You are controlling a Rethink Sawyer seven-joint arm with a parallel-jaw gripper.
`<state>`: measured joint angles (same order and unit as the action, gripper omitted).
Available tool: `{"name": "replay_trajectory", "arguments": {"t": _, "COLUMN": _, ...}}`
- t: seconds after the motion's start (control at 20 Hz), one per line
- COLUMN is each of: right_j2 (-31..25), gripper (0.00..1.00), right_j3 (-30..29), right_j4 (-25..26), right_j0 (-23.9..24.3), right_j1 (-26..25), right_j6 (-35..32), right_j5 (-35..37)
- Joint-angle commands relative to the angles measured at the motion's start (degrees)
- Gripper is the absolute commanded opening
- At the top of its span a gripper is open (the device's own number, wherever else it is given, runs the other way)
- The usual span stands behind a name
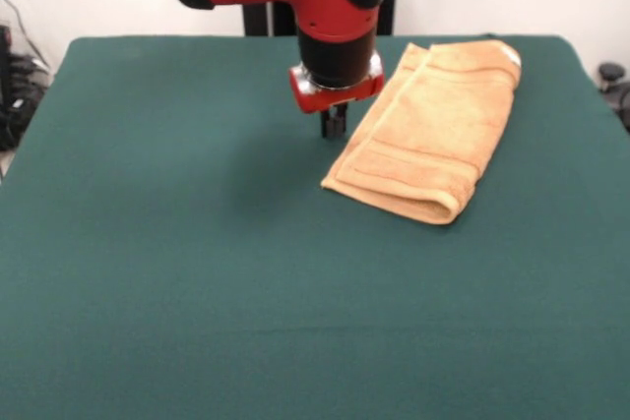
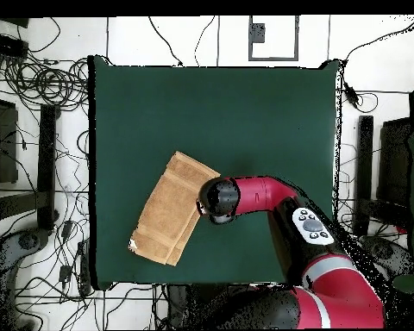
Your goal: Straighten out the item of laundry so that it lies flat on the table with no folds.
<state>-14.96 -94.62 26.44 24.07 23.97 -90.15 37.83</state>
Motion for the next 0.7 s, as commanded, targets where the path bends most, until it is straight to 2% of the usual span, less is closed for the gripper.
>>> {"name": "replay_trajectory", "arguments": {"t": 0.05, "right_j2": -3.91, "gripper": 0.00, "right_j3": 2.88, "right_j4": 4.54, "right_j0": -0.33, "right_j1": -7.16, "right_j6": 0.13, "right_j5": -10.63}}
{"name": "replay_trajectory", "arguments": {"t": 0.3, "right_j2": -4.13, "gripper": 0.00, "right_j3": 0.91, "right_j4": 3.04, "right_j0": -1.67, "right_j1": -3.13, "right_j6": -2.14, "right_j5": -10.10}}
{"name": "replay_trajectory", "arguments": {"t": 0.5, "right_j2": -2.67, "gripper": 0.00, "right_j3": 1.63, "right_j4": 2.55, "right_j0": -3.97, "right_j1": -2.20, "right_j6": -4.18, "right_j5": -8.24}}
{"name": "replay_trajectory", "arguments": {"t": 0.55, "right_j2": -2.33, "gripper": 1.00, "right_j3": 1.88, "right_j4": 2.28, "right_j0": -4.44, "right_j1": -2.13, "right_j6": -4.48, "right_j5": -7.98}}
{"name": "replay_trajectory", "arguments": {"t": 0.7, "right_j2": -1.90, "gripper": 1.00, "right_j3": 2.19, "right_j4": 2.29, "right_j0": -5.04, "right_j1": -2.13, "right_j6": -5.16, "right_j5": -8.14}}
